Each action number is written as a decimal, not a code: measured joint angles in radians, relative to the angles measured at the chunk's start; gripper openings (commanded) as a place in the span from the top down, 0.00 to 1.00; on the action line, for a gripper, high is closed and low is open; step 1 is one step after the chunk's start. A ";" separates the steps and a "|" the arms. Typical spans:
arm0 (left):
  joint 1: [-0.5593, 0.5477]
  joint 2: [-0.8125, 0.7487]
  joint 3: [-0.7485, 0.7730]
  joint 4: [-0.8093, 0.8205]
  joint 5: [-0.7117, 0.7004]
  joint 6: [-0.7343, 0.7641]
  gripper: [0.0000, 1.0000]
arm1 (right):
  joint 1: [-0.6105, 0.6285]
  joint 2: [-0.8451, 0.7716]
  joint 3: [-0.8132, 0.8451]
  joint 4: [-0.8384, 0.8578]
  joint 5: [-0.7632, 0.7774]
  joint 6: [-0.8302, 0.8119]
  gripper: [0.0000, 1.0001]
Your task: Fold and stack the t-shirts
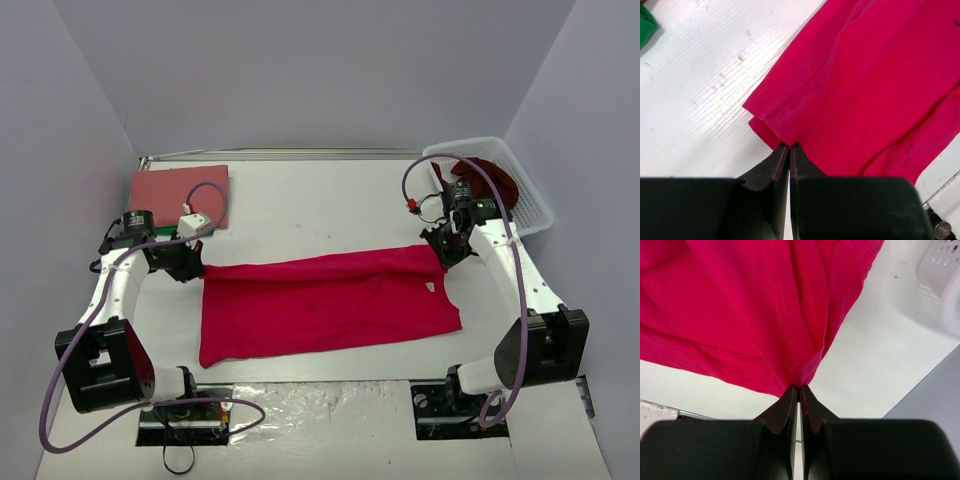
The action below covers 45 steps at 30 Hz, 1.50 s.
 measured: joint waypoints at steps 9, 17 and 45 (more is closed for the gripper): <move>0.014 0.000 -0.018 -0.002 0.008 0.023 0.98 | 0.000 -0.034 0.002 -0.021 0.006 -0.001 1.00; 0.021 0.000 -0.039 -0.011 0.011 0.063 0.93 | 0.000 -0.040 -0.072 -0.025 -0.007 -0.016 0.90; 0.022 -0.001 0.151 -0.210 0.131 0.060 0.57 | 0.000 0.531 0.240 0.025 -0.227 -0.106 0.67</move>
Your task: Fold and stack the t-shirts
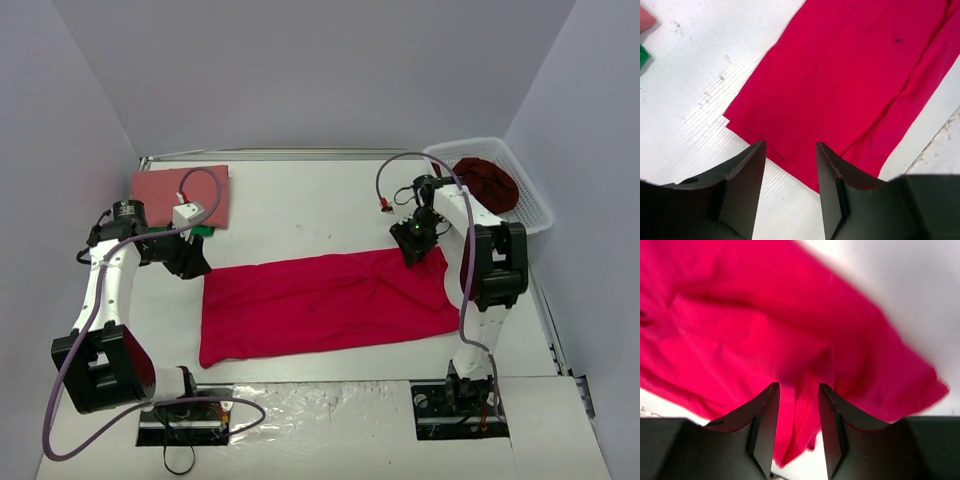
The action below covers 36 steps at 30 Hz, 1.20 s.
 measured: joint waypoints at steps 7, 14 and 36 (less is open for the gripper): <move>0.000 -0.003 -0.006 0.014 0.004 -0.060 0.57 | 0.000 0.114 0.121 0.010 -0.050 -0.011 0.69; 0.001 -0.003 -0.018 0.022 0.004 -0.082 0.57 | 0.000 0.119 0.136 0.008 -0.085 -0.019 0.68; 0.004 0.003 -0.019 0.022 0.012 -0.092 0.57 | 0.011 0.092 0.080 -0.002 -0.154 -0.040 1.00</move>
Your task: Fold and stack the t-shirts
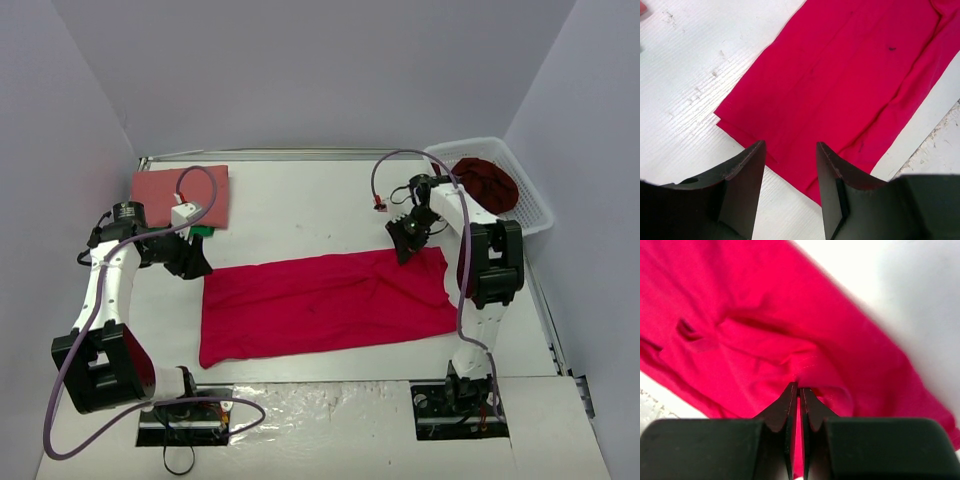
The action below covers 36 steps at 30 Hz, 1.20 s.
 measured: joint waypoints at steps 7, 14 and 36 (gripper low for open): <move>0.000 -0.002 0.000 0.000 0.000 0.000 0.57 | 0.047 -0.166 -0.101 -0.013 0.003 0.011 1.00; 0.000 -0.005 0.000 0.000 0.003 0.000 0.57 | 0.098 -0.302 -0.200 -0.027 0.007 0.027 1.00; 0.000 -0.018 -0.019 0.000 0.002 0.000 0.56 | 0.299 -0.251 -0.285 -0.029 0.012 0.060 0.96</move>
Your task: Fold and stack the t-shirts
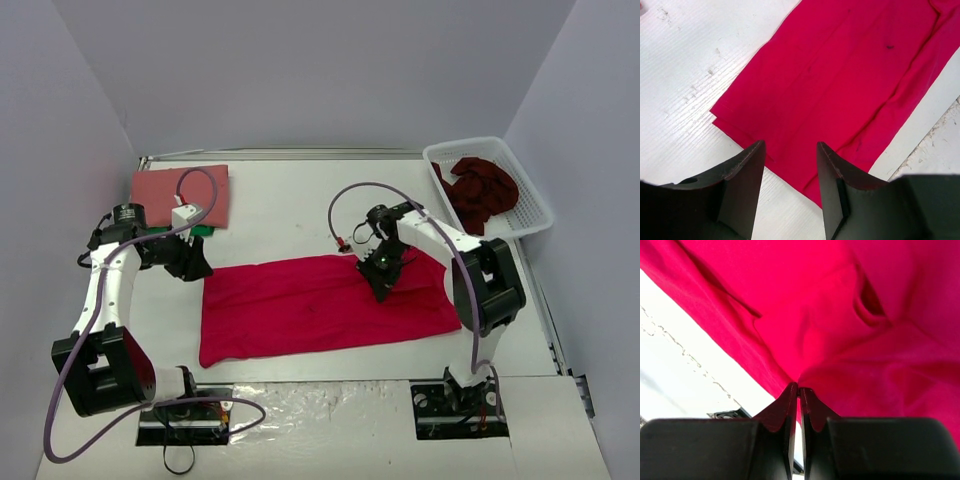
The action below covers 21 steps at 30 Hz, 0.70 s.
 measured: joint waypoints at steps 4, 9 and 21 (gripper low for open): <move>0.000 0.000 0.000 0.000 0.000 0.000 0.56 | 0.027 0.092 0.002 0.002 0.001 -0.006 0.94; 0.000 -0.001 -0.004 0.001 -0.002 0.000 0.56 | 0.047 0.192 0.018 0.001 0.000 -0.013 0.88; 0.000 -0.002 -0.013 0.003 -0.004 -0.006 0.56 | 0.082 0.248 0.120 -0.045 -0.016 -0.015 0.81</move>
